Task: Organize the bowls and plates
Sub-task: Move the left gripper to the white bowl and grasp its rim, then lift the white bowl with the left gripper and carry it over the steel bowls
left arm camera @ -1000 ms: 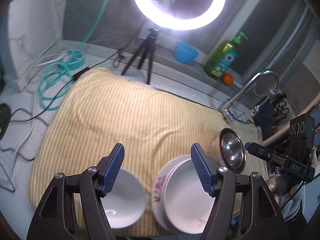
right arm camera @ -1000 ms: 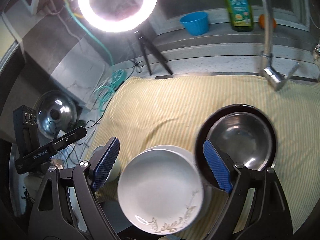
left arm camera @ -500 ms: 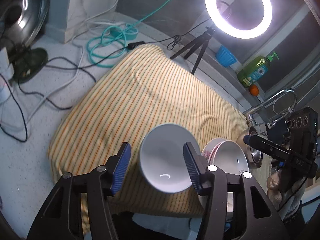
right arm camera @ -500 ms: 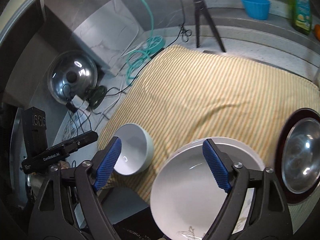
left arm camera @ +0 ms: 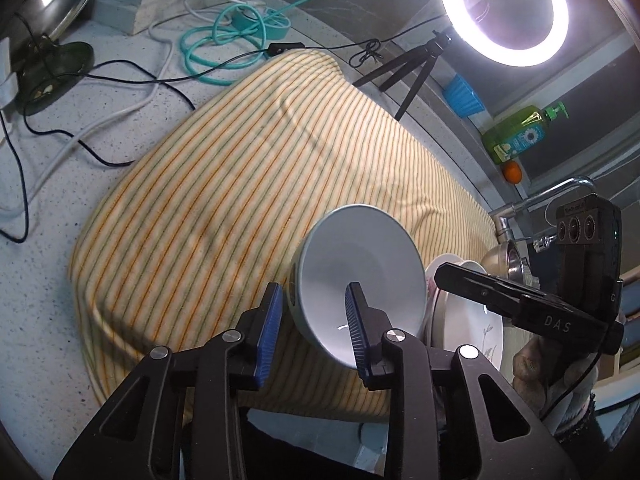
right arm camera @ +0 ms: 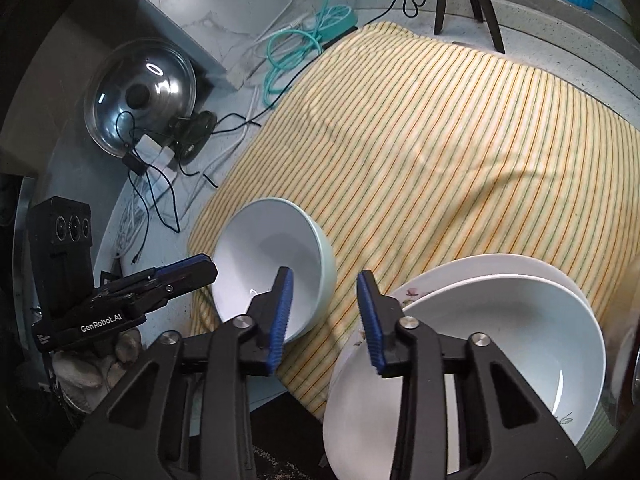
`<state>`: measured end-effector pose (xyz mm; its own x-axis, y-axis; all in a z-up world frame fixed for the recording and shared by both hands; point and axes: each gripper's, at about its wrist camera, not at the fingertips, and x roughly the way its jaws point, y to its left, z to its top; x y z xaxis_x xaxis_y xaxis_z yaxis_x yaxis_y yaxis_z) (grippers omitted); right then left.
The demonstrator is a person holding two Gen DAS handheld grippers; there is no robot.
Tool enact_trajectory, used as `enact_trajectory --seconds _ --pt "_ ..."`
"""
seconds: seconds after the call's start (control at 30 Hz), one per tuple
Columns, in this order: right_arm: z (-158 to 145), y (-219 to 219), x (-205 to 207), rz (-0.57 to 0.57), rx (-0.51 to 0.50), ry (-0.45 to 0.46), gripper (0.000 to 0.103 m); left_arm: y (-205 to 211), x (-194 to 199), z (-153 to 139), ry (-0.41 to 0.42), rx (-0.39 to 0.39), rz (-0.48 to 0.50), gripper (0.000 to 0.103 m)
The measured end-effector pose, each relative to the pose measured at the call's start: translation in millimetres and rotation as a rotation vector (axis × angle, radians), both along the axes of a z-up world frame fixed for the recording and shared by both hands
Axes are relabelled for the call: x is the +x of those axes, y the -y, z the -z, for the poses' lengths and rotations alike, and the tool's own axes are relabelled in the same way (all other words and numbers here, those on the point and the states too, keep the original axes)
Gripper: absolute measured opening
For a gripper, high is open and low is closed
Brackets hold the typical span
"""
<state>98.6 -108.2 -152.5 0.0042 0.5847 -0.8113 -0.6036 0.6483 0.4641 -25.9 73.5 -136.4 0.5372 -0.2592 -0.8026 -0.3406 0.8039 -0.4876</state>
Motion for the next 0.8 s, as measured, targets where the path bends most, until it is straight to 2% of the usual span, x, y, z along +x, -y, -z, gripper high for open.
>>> enact_trajectory --seconds 0.1,0.3,0.57,0.8 --pt "2.9 -2.4 0.3 0.002 -0.006 -0.005 0.025 -0.3 0.4 1.6 -0.003 -0.003 0.005 0.027" --pt "11.1 -8.0 -0.3 -0.004 -0.03 -0.01 0.018 -0.8 3.6 7.1 -0.01 -0.012 0.012 0.023" --pt "16.9 -16.7 -5.9 -0.033 -0.049 -0.009 0.013 0.2 7.6 8.1 -0.011 -0.009 0.021 0.022" --pt "14.7 -17.3 -5.6 -0.02 -0.047 -0.008 0.012 1.5 10.3 4.6 -0.008 0.007 0.023 0.022"
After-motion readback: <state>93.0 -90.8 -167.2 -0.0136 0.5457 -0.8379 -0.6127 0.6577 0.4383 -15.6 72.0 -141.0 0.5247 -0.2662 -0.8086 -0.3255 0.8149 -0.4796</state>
